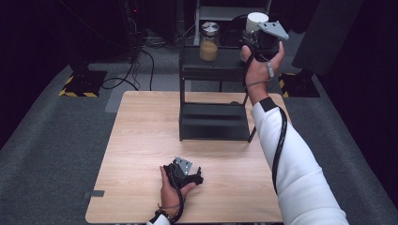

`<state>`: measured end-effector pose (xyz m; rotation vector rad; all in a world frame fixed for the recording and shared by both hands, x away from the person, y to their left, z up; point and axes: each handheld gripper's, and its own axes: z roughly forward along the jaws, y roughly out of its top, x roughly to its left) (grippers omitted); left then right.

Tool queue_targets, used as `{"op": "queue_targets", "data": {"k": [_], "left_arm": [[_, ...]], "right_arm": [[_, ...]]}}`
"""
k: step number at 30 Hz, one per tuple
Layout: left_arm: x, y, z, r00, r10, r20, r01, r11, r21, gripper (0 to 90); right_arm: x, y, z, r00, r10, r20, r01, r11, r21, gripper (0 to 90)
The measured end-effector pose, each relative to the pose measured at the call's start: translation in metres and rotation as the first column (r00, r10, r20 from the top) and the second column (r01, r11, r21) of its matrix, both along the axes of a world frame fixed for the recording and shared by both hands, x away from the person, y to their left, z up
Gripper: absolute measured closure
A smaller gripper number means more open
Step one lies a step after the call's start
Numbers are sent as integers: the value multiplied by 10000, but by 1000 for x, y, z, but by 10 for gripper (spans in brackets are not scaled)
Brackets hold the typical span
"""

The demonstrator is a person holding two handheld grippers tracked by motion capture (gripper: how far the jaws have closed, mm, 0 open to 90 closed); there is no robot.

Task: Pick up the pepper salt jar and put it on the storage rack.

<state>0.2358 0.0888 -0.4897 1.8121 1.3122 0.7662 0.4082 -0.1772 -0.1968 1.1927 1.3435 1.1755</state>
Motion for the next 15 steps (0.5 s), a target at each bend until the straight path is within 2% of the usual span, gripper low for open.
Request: {"op": "queue_targets", "data": {"k": [7,15], "left_arm": [[0,0,0,10000,-7,-3,7,10000,-4,11],[0,0,0,10000,-3,-16,3,10000,-22,11]], "right_arm": [[9,0,-4,9997,-141,-186,144,9997,182,338],[18,1,-7,9991,-180,-379,183,9998,58,339]]}}
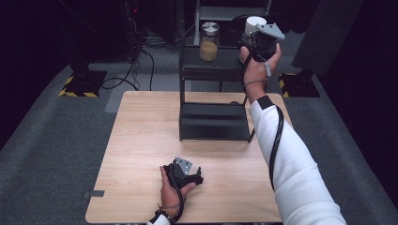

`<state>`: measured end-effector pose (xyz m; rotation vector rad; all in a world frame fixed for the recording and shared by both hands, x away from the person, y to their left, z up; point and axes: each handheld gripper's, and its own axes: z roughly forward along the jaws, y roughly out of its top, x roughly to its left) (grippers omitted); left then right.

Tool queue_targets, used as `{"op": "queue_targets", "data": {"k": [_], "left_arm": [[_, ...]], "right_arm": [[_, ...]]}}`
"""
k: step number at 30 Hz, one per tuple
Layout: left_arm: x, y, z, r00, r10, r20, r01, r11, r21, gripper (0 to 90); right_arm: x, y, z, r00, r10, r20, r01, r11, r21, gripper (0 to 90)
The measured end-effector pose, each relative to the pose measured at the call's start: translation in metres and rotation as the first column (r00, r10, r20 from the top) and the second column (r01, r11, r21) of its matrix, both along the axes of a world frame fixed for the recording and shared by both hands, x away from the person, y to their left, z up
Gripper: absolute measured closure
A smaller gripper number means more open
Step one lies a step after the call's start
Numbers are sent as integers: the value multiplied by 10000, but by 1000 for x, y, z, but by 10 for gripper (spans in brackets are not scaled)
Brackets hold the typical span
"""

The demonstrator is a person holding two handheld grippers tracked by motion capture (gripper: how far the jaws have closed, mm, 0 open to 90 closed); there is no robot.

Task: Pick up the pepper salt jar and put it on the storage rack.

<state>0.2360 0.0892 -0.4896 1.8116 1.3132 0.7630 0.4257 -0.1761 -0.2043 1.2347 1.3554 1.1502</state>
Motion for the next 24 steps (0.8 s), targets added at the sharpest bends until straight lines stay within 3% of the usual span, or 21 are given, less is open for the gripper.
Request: {"op": "queue_targets", "data": {"k": [24], "left_arm": [[0,0,0,10000,-2,-15,2,10000,-24,11]], "right_arm": [[1,-2,-12,9992,-137,375,136,9999,30,333]]}}
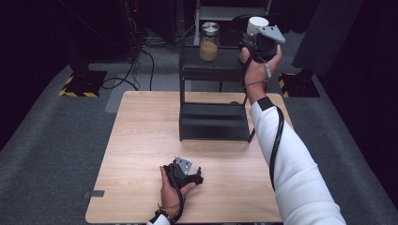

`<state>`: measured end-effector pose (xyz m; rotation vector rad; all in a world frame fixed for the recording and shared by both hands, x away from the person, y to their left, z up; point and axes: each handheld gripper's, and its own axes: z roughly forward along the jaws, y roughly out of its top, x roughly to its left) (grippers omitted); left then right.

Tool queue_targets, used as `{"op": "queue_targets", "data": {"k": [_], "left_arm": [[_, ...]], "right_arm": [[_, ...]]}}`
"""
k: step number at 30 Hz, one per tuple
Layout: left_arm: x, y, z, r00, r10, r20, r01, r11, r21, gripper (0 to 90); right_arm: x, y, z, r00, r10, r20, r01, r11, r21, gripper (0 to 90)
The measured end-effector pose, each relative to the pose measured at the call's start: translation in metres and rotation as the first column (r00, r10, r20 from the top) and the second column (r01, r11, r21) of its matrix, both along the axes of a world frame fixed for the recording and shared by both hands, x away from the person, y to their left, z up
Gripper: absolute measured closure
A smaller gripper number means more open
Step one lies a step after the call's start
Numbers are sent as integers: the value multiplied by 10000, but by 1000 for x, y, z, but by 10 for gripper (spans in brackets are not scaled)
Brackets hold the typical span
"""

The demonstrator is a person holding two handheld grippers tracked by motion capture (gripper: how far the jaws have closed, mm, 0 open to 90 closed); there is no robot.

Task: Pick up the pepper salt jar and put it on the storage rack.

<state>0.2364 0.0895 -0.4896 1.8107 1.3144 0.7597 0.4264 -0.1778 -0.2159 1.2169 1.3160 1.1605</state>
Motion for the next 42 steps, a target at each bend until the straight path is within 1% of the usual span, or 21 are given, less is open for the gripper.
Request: {"op": "queue_targets", "data": {"k": [3,5,7,9,11,12,14,16,17,18,19,20,22,27,30,31,35,37,40,41,42], "left_arm": [[0,0,0,10000,2,-8,-2,10000,-12,11],[0,0,0,10000,-5,-19,5,10000,-26,11],[0,0,0,10000,13,-30,-13,10000,-49,11],[0,1,0,10000,0,-33,0,10000,-49,11],[0,0,0,10000,-4,-23,4,10000,-31,11],[1,1,0,10000,-11,-35,11,10000,-50,11],[1,1,0,10000,3,-57,-4,10000,-83,11],[1,1,0,10000,-11,-39,11,10000,-56,11],[1,1,0,10000,-6,-52,5,10000,-78,11],[1,1,0,10000,-2,-52,2,10000,-77,11],[1,1,0,10000,-6,-35,6,10000,-54,11],[1,1,0,10000,-5,-33,5,10000,-53,11],[1,1,0,10000,-5,-36,5,10000,-61,11],[1,1,0,10000,-8,-51,7,10000,-80,11],[1,1,0,10000,-22,-71,21,9999,-100,11],[1,1,0,10000,-23,-71,22,9999,-102,11],[1,1,0,10000,-10,-75,10,9999,-106,11],[1,2,0,10000,-46,-77,45,9999,-109,11],[1,2,0,9999,-82,-71,81,9999,-95,11],[1,2,1,9999,-97,-78,96,9999,-99,11],[1,2,0,9999,-90,-78,90,9999,-107,11]], "right_arm": [[-1,3,-2,9996,-122,244,130,9994,-323,272],[-1,2,1,9999,-25,149,32,9990,-445,249],[-1,2,2,9999,-49,158,56,9989,-458,222],[-1,-1,5,10000,-56,73,60,9985,-551,209],[-2,-4,8,9999,-62,114,69,9981,-611,178],[-3,-5,9,9999,-16,155,27,9974,-715,173],[-7,-8,8,9987,150,487,-106,9959,-897,150],[-10,-8,11,9982,249,537,-189,9938,-1094,124],[-11,-10,11,9973,402,613,-332,9932,-1118,113],[-12,-10,12,9971,491,588,-419,9921,-1182,109],[-13,-9,14,9972,482,564,-411,9919,-1205,103],[-15,-10,13,9964,561,636,-485,9922,-1148,96],[-16,-12,16,9953,746,619,-669,9907,-1184,71],[-25,-15,18,9901,969,1012,-853,9899,-1129,58],[-30,-18,21,9886,1099,1031,-981,9887,-1133,57],[-32,-21,22,9860,1276,1074,-1163,9876,-1056,55],[-44,-26,23,9836,1254,1296,-1140,9892,-919,53],[-50,-27,22,9818,1158,1502,-1006,9893,-1055,53],[-60,-31,21,9784,1091,1757,-904,9897,-1113,53],[-64,-34,20,9755,1118,1893,-929,9900,-1062,54],[-67,-35,19,9736,1122,1988,-908,9894,-1136,53]]}}
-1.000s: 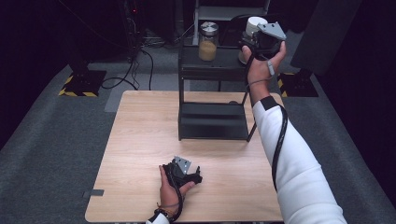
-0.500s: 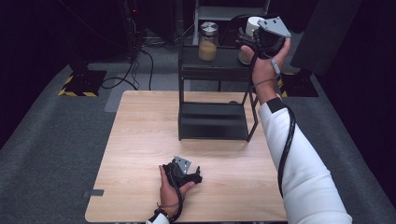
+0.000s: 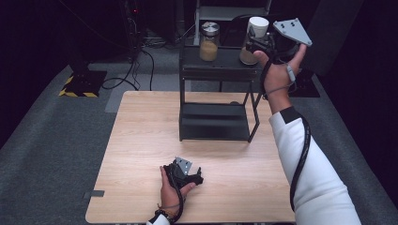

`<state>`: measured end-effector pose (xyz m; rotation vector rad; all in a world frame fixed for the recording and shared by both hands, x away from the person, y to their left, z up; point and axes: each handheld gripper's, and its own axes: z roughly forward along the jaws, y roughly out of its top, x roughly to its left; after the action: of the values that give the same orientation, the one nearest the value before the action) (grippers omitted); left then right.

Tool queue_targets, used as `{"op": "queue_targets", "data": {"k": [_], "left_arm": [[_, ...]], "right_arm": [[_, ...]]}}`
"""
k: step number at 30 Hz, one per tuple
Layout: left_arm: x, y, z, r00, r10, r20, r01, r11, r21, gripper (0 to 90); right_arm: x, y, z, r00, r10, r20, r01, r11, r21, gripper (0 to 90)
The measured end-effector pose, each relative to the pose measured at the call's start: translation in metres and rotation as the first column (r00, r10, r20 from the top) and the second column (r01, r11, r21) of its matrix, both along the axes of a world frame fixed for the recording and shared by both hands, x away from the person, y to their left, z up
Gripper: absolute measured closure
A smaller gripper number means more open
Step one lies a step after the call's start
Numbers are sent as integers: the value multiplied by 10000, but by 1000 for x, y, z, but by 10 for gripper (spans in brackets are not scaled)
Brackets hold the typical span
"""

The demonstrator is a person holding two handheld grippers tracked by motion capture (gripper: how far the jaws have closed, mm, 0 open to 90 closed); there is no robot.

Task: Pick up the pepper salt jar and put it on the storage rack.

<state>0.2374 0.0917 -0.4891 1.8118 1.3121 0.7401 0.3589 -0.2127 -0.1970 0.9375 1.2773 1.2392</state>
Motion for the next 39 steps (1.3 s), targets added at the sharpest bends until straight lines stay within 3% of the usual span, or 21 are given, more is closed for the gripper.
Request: {"op": "queue_targets", "data": {"k": [8,15,18,24,28,31,39], "left_arm": [[0,-1,0,10000,-13,37,12,10000,58,11],[-1,-1,0,10000,-30,58,29,10000,92,11],[-1,-1,0,10000,-30,56,29,10000,86,11],[-1,-2,-1,9999,-28,113,26,9999,132,11],[-2,-2,-1,9999,-26,122,24,9999,141,11],[-2,-2,-1,9999,-29,125,28,9999,140,11],[-1,-1,-1,9999,-55,112,54,9999,133,11]], "right_arm": [[-28,-13,-9,9988,363,339,-363,9993,-15,20],[-47,-29,-19,9954,879,382,-876,9961,-76,5],[-55,-34,-30,9934,878,735,-877,9961,-46,3],[-70,-44,-46,9911,979,898,-1005,9946,254,4],[-79,-46,-56,9904,980,971,-987,9951,17,5],[-86,-45,-63,9926,670,1017,-678,9977,45,5],[-99,-50,-88,9933,523,1035,-558,9979,319,4]]}}
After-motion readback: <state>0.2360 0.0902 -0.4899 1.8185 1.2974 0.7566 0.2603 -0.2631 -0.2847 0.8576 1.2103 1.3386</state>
